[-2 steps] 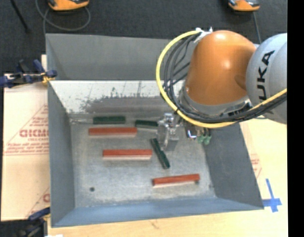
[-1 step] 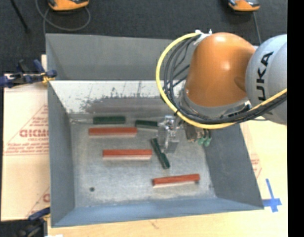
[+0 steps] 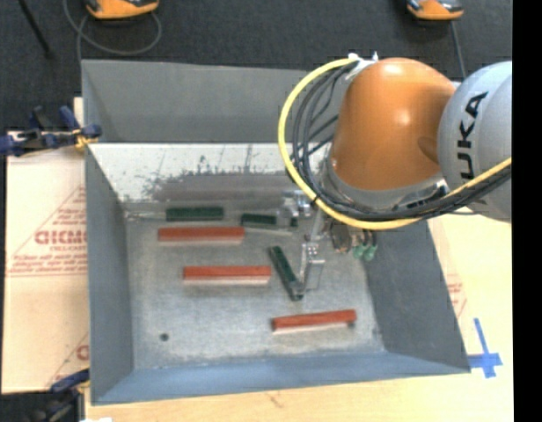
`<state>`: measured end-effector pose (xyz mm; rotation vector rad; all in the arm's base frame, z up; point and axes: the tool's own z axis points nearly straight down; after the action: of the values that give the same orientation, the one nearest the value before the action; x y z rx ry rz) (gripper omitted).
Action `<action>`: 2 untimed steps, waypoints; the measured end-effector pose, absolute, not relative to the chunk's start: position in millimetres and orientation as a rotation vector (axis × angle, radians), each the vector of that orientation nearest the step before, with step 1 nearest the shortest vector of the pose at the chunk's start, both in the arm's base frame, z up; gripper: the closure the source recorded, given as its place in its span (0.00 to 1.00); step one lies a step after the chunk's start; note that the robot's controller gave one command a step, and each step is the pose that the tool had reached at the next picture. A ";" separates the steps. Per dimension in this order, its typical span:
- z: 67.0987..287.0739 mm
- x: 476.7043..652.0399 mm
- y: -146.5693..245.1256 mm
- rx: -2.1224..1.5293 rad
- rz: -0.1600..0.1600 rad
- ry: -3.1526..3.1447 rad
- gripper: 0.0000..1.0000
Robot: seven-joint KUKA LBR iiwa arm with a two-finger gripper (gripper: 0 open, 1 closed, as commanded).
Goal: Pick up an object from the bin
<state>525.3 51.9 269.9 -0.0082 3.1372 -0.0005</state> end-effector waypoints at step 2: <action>70.8 581.0 97.6 -0.283 0.005 3.124 0.00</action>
Offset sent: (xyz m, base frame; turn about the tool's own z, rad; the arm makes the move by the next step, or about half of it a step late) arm 0.0241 -0.0084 -0.1624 -0.1595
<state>581.0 97.6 70.8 -0.2829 3.1241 0.0047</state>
